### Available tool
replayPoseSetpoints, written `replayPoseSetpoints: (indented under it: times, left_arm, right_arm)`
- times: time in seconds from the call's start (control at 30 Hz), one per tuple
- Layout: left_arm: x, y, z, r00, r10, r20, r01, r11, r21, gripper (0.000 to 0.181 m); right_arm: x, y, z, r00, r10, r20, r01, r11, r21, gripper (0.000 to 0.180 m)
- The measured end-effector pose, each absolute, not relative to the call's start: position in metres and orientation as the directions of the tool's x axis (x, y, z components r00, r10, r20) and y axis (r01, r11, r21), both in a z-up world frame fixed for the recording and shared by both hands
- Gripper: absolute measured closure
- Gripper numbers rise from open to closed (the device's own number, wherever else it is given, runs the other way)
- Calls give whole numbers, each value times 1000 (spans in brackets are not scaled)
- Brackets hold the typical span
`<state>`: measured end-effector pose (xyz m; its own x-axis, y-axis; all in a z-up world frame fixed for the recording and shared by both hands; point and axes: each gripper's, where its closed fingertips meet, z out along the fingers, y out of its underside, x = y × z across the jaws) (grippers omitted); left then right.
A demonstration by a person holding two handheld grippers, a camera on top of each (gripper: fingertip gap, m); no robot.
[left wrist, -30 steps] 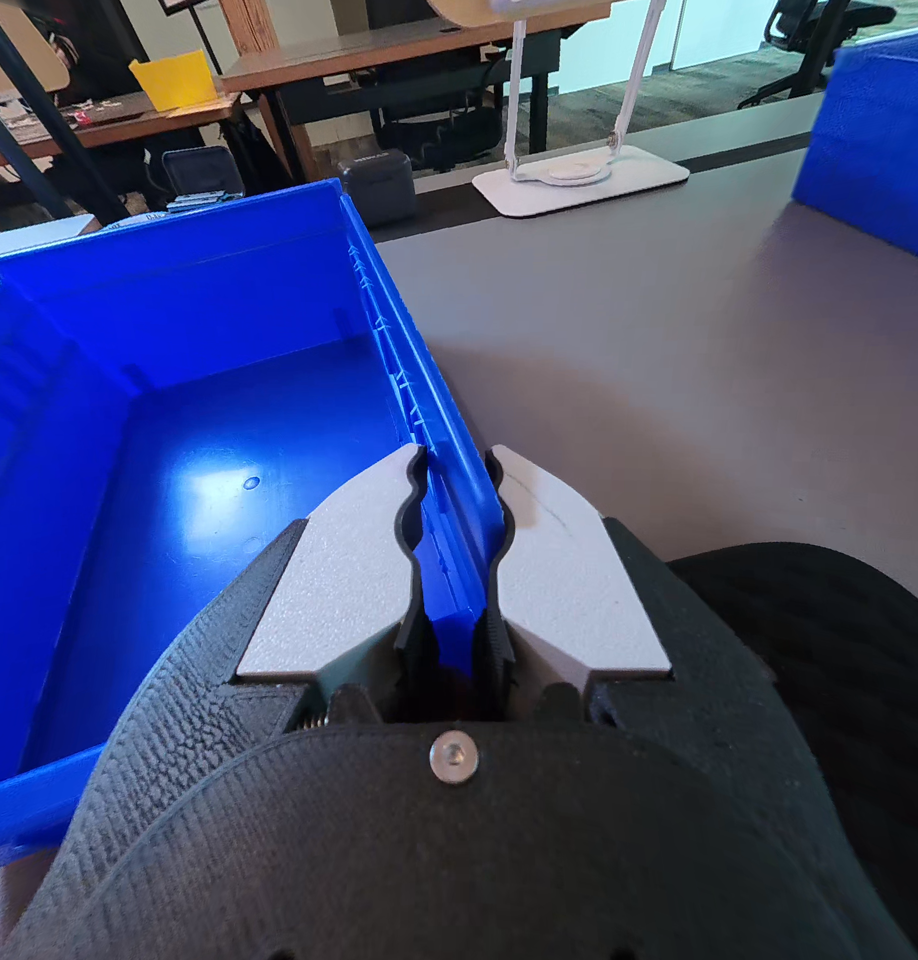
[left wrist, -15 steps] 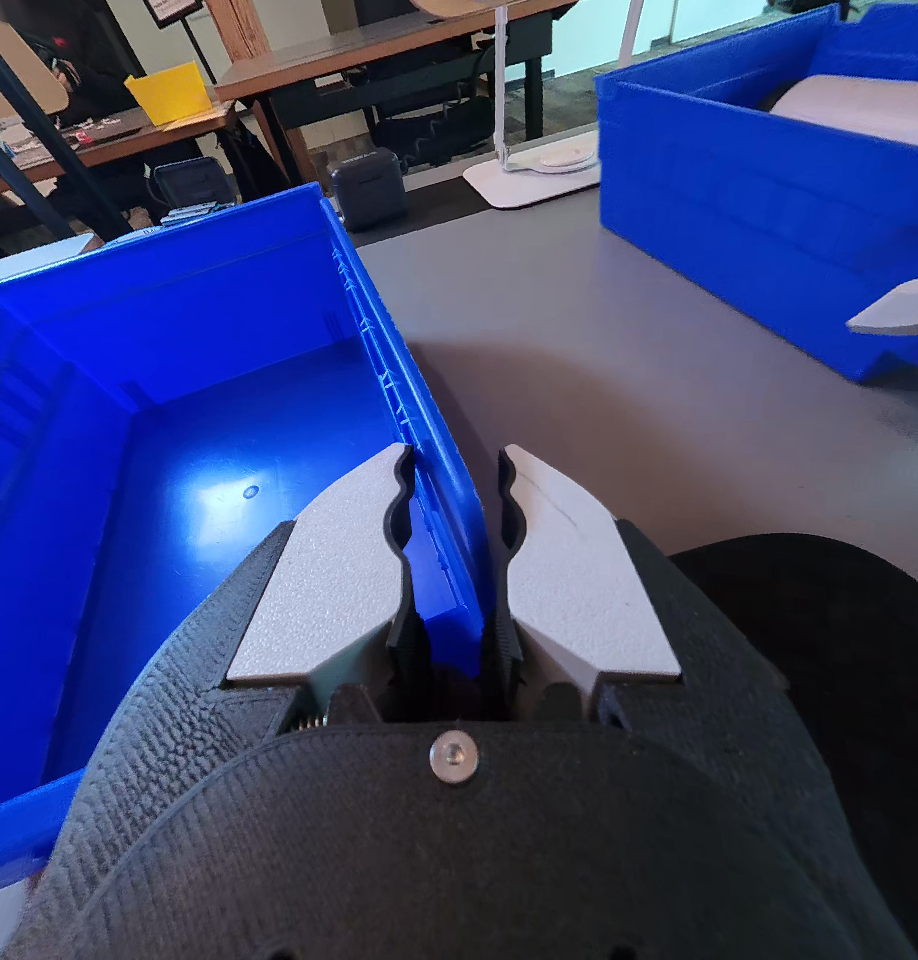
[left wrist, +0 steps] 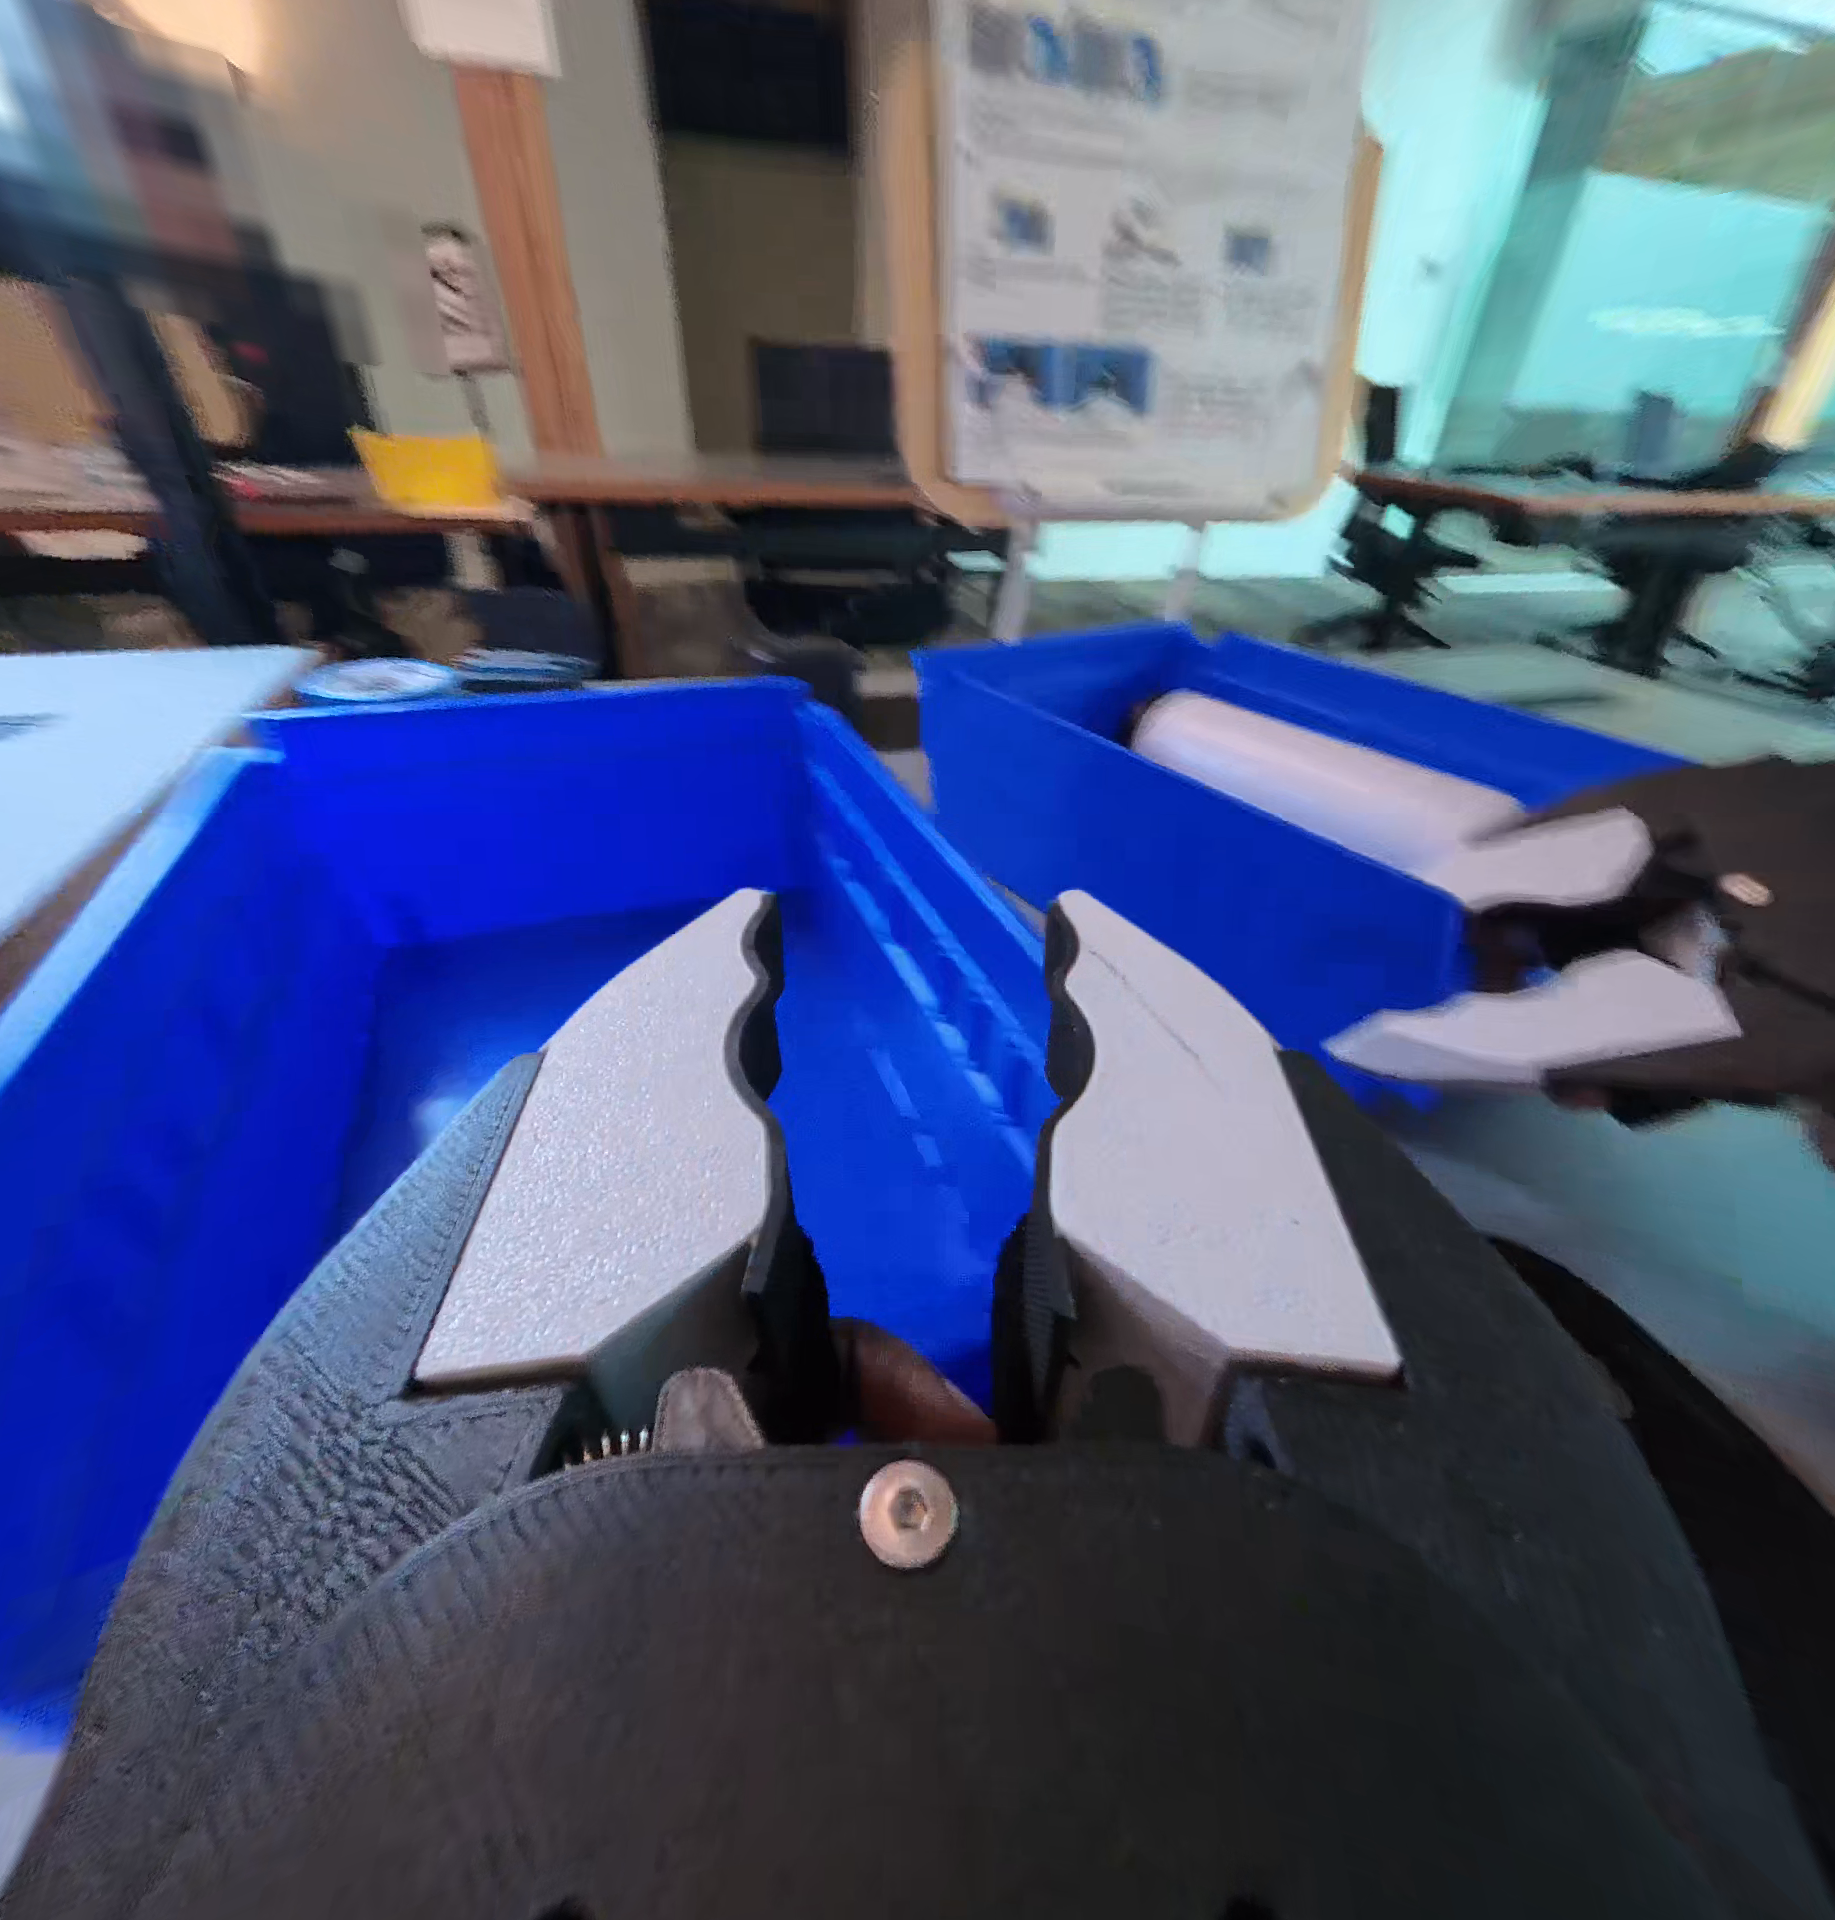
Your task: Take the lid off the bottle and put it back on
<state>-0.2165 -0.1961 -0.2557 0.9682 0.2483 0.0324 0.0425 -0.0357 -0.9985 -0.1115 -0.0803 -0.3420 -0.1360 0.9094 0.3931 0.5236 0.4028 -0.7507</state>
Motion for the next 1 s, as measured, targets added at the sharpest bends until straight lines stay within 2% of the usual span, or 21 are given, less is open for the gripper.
replayPoseSetpoints:
  times: [0.1,0.2,0.27,0.37,0.57,0.63,0.67,0.73,0.77,0.9,1.0]
  left_arm:
    - [-277,-242,-244,846,534,6,-12,30,-999,123]
    - [-337,-290,-257,634,763,-123,-82,-92,-992,117]
    - [-355,-295,-283,652,745,-145,1,-191,-982,111]
    - [-357,-285,-319,748,660,-69,161,-282,-946,103]
    - [-370,-278,-331,772,630,-89,131,-294,-947,105]
    - [-376,-274,-328,795,602,-77,114,-273,-955,105]
    - [-377,-271,-327,809,583,-74,107,-271,-957,118]
    - [-374,-265,-327,848,527,-60,97,-266,-959,166]
    - [-374,-264,-327,851,521,-62,95,-269,-958,173]
    - [-363,-267,-325,819,569,-67,97,-253,-963,174]
    - [-347,-273,-322,770,635,-69,101,-228,-968,175]
  right_arm:
    - [-117,-86,-341,-163,898,408,488,433,-758,146]
    - [-120,-90,-341,-186,885,426,458,462,-759,145]
    - [-121,-91,-341,-206,875,438,440,483,-757,145]
    - [-123,-94,-340,-234,866,442,409,500,-763,145]
    - [-124,-98,-338,-261,857,445,358,514,-780,144]
    - [-123,-104,-338,-289,856,429,334,510,-792,131]
    - [-122,-107,-338,-301,860,411,323,498,-805,123]
    - [-122,-112,-333,-304,872,385,303,471,-828,112]
    - [-123,-113,-328,-282,880,381,282,456,-844,107]
    - [-122,-123,-284,-144,921,362,93,377,-922,110]
    - [-123,-149,-266,-128,958,257,6,259,-966,115]
